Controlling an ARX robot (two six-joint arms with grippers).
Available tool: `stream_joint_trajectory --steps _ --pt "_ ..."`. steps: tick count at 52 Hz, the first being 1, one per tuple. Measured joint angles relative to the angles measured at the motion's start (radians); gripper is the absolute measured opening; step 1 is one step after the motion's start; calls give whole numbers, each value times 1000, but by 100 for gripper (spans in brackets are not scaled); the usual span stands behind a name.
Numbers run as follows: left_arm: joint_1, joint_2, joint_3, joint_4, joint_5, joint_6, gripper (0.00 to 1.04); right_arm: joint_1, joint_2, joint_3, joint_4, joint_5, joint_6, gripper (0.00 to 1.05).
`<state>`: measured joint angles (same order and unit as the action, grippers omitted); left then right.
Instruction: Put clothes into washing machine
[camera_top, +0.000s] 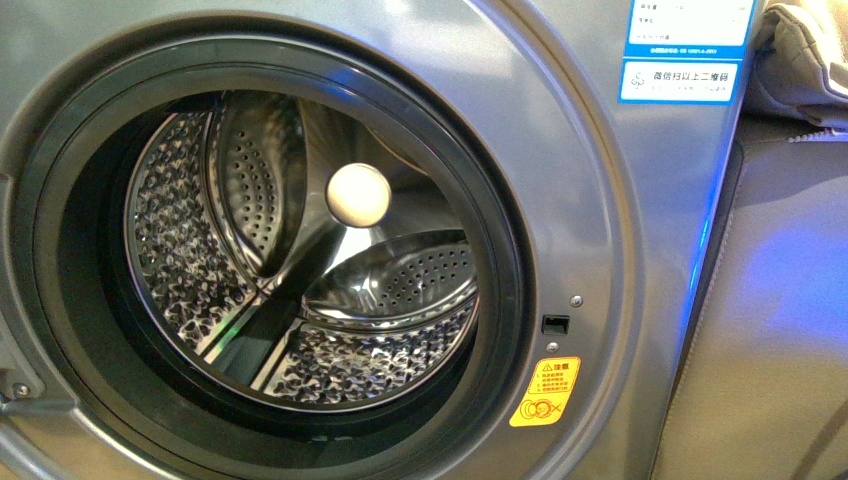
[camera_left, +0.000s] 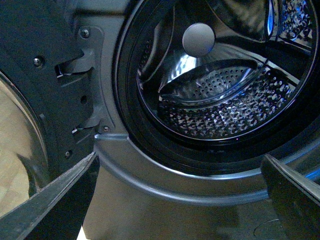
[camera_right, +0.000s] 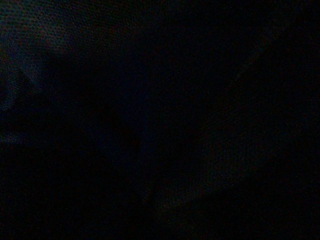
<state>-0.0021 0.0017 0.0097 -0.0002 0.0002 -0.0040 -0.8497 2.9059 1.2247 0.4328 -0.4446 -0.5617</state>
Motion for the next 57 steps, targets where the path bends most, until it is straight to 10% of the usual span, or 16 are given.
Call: stream_joint_trajectory --steps 11,57 --pt "0 0 0 0 0 0 98 3 -150 -162 56 -76 85 5" --pt "0 0 0 0 0 0 98 -45 -1437 -594 253 -479 393 4"
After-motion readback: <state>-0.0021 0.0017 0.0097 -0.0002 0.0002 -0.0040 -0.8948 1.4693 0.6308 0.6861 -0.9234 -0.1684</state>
